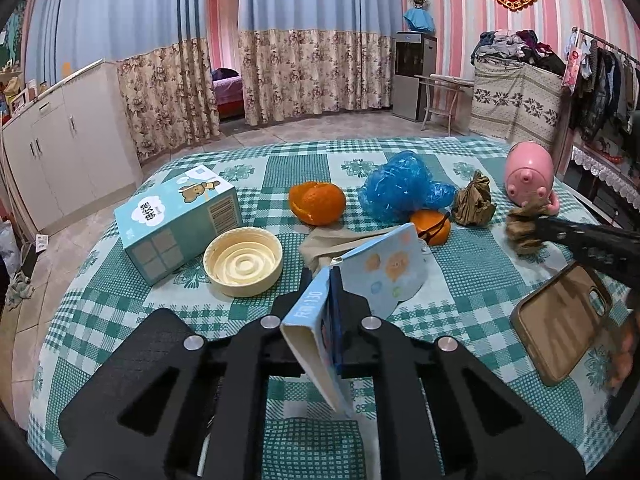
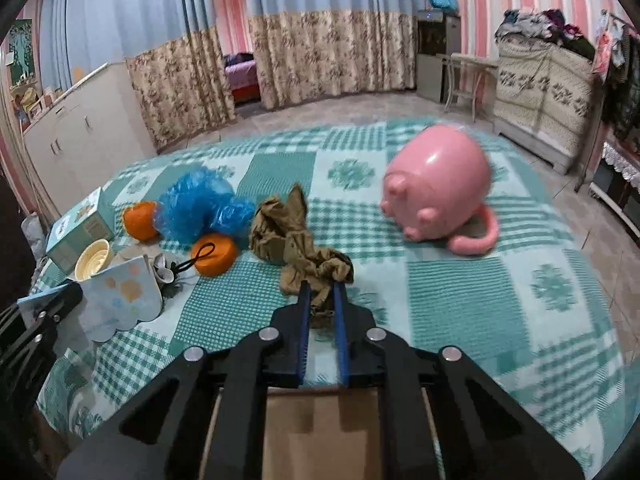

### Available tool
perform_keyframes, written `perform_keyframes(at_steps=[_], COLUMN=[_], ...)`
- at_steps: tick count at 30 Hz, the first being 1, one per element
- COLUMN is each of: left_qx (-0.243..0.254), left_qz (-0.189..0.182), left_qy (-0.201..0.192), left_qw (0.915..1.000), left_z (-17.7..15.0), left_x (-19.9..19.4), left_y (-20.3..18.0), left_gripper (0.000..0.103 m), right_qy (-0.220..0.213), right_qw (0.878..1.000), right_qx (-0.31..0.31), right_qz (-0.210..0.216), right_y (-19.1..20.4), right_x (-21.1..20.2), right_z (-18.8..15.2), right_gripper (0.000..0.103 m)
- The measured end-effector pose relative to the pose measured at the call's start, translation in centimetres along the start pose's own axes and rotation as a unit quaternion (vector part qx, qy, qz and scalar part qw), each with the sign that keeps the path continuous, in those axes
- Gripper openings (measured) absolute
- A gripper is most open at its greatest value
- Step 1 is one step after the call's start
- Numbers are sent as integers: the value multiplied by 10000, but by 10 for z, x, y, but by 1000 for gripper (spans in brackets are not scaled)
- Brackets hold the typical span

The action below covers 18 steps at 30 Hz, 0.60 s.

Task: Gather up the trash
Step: 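Carry the white paper and brown paper over the blue basket with both tools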

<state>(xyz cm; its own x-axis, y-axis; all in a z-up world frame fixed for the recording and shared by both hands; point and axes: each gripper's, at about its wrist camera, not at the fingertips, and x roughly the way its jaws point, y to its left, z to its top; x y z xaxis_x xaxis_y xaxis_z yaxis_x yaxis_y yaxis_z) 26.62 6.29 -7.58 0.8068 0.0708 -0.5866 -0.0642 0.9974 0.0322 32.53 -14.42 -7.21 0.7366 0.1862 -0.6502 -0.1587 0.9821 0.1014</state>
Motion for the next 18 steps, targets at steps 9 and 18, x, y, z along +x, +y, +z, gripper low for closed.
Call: perform_keyframes(at_steps=[9,18], left_qx=[74,327], left_qz=[72,-232], left_qy=[-20,-611], left_qw=[9999,9973], left_z=[1,22], left_x=[-1,-60], left_y=[-3,-36], left_gripper=[7,5], right_qy=[-371,-696], right_qw=[9985,9956], right_qx=[391,453], right_qz=[-52,-433], right_y=[-36,-71], right_x=[-60,-144], right_z=[-10,-43], right_gripper=[12,12])
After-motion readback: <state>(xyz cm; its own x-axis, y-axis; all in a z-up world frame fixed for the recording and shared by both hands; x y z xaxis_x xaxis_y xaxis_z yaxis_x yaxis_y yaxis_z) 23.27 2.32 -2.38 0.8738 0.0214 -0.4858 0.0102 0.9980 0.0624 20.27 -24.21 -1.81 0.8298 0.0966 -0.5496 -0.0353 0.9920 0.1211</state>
